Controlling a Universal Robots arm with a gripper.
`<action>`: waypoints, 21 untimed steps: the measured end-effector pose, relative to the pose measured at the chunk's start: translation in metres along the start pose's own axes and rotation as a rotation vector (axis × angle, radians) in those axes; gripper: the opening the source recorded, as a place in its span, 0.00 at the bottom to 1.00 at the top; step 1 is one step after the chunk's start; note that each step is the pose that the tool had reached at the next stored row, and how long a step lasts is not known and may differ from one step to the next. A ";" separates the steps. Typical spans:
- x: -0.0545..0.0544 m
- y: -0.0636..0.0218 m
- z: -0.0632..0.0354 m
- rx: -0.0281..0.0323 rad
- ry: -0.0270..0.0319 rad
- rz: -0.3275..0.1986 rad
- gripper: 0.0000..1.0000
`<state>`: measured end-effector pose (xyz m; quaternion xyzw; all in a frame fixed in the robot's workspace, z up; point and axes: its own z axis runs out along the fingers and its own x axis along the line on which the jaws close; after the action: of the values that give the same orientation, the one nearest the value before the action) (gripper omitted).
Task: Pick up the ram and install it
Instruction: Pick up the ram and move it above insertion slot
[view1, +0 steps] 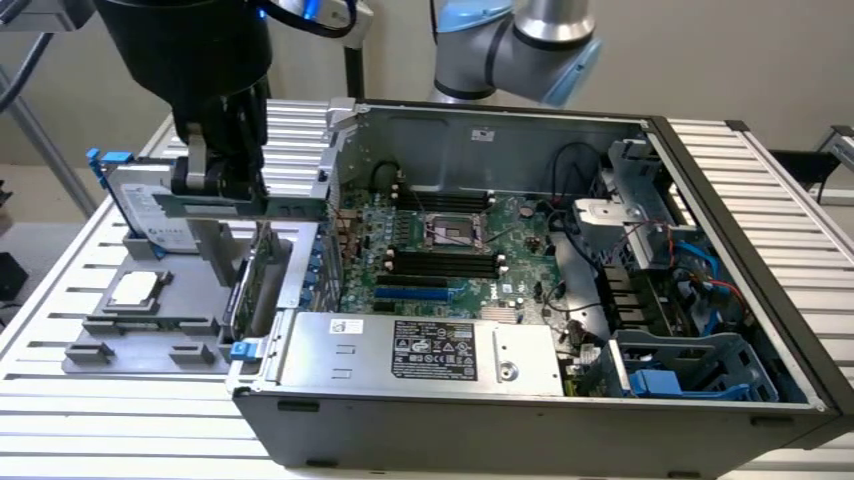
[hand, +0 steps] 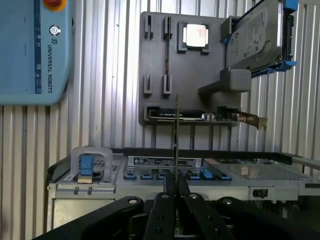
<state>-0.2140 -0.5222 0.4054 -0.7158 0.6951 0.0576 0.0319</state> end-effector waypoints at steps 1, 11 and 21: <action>0.000 -0.0045 -0.0002 0.0000 -0.0023 0.000 0.13; 0.001 -0.0502 -0.0019 -0.0052 -0.0068 0.000 0.13; -0.001 -0.0942 -0.0022 -0.0170 -0.0072 0.002 0.13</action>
<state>-0.1199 -0.5181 0.4046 -0.7152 0.6952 0.0661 0.0283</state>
